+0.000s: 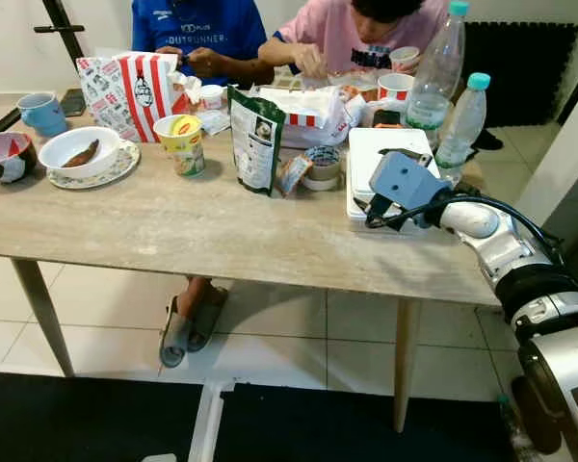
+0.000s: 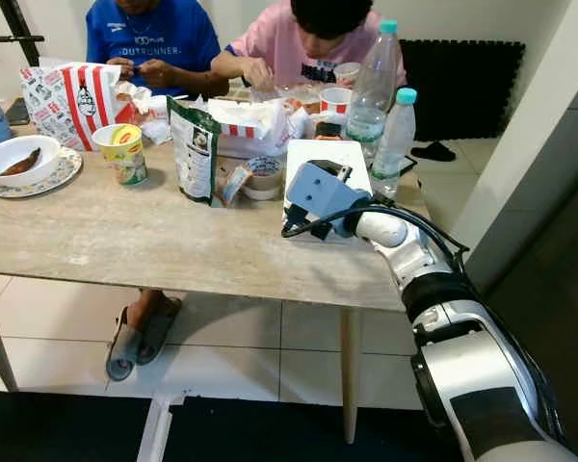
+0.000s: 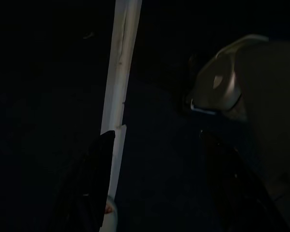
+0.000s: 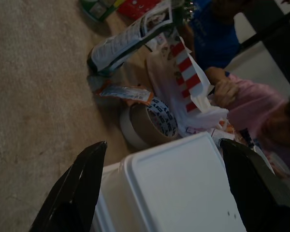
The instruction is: Restocking fridge
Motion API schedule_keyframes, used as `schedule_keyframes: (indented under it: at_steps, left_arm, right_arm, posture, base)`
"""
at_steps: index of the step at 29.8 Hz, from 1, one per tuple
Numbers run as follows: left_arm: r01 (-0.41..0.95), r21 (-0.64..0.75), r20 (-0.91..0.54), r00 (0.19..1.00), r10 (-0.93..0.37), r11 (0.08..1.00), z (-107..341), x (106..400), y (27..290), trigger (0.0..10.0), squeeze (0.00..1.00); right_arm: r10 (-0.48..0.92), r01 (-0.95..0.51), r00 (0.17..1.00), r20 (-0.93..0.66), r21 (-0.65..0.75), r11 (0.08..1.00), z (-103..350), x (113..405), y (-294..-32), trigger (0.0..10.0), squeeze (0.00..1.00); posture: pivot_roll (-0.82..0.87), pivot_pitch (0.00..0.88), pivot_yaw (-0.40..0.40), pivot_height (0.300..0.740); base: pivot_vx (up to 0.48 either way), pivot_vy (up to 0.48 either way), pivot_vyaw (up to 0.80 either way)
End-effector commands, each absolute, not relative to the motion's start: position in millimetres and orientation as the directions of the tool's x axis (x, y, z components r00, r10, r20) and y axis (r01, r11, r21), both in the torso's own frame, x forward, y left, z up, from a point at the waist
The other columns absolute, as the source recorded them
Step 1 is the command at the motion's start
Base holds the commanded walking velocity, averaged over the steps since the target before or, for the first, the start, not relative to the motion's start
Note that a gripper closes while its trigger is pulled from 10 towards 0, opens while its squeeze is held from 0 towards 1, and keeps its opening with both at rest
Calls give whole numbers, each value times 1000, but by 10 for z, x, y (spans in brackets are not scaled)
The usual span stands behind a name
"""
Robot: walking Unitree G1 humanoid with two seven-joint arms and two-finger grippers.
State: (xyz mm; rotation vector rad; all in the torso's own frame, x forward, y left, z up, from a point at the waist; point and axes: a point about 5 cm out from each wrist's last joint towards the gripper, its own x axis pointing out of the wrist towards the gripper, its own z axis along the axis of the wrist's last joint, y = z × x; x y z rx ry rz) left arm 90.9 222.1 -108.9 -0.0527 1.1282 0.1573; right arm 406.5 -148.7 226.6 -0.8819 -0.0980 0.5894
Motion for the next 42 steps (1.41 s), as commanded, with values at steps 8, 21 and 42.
schedule_keyframes:
  at_steps: [8, 21, 42]
  left_arm:
    - [-139, 36, -922, 378, 87, 990, -1129, 758, 2183, 10000, 0]
    - [-129, 32, -922, 379, 79, 991, -1136, 745, 2149, 10000, 0]
    - [-120, 27, -924, 375, 71, 992, -1145, 723, 2120, 10000, 0]
  right_arm:
    - [450, -473, 848, -281, -784, 403, 2179, 4108, -1476, 10000, 0]
    - [360, -472, 871, -335, -775, 420, 2155, 4141, -1584, 10000, 0]
    - [317, -553, 832, -456, -725, 410, 1984, 4110, -1641, 196, 0]
  posture:
    - [51, 97, -40, 740]
    - [60, 108, -51, 740]
    - [63, 109, -56, 740]
  base:
    - [0, 0, 0]
    - [0, 0, 0]
    - [0, 0, 0]
